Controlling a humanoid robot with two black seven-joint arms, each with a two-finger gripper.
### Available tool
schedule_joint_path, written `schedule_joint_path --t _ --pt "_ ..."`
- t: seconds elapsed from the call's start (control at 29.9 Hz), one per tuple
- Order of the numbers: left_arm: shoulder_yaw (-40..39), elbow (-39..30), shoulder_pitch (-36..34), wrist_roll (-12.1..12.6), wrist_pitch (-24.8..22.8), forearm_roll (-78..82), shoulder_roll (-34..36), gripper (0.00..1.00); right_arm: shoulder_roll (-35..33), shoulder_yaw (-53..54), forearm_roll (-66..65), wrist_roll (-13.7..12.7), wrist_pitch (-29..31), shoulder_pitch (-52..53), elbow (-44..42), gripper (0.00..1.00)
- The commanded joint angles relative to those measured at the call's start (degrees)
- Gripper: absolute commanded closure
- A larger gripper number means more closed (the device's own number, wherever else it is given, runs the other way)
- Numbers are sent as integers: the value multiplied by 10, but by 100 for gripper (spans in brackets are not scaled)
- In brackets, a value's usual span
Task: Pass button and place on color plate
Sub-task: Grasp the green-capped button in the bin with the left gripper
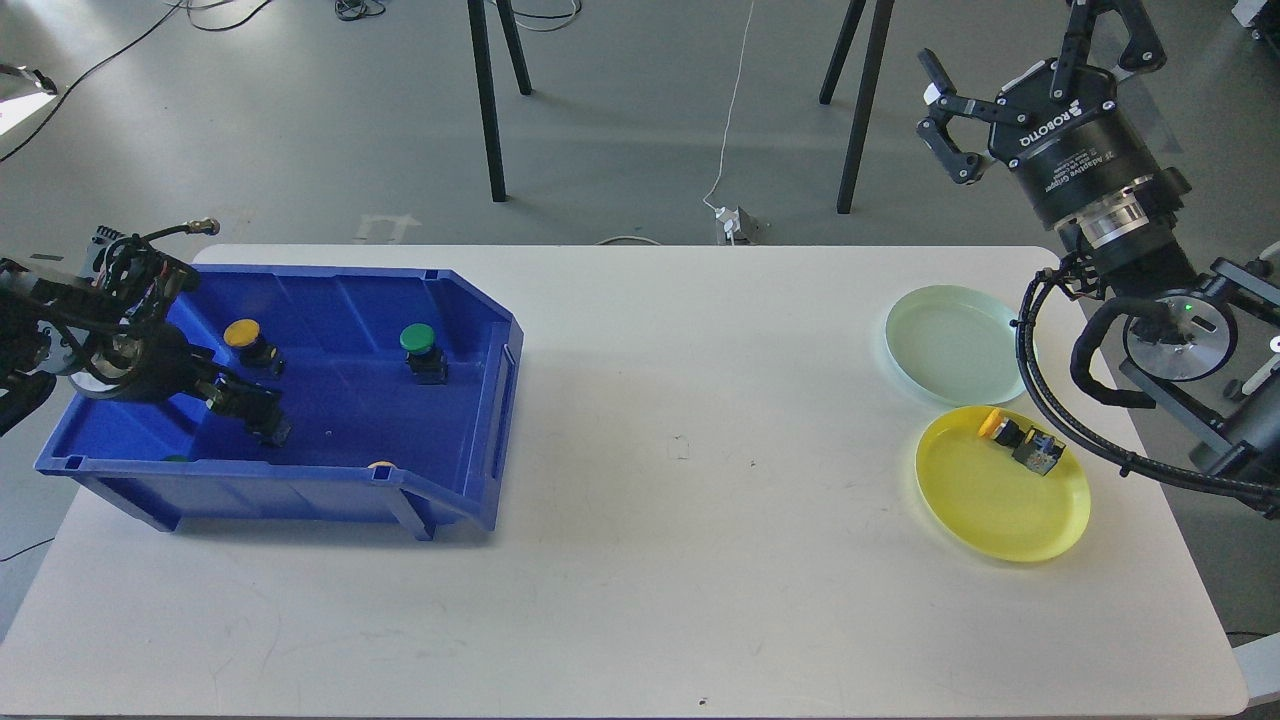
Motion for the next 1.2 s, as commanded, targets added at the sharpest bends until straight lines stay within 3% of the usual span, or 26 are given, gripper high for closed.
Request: schedule_joint_path --t 0.0,0.37,0.7,1.17 --pt "0 1 0 0 0 -1 -3 4 0 0 0 0 0 -1 0 1" --pt "1 42 23 0 0 0 -30 6 0 0 -1 0 0 -5 1 1" --pt "9 42 36 0 0 2 -29 30 0 1 -3 0 0 -10 1 1" --pt "23 80 34 0 0 -6 -50 33 0 1 -3 0 0 -14 0 1"
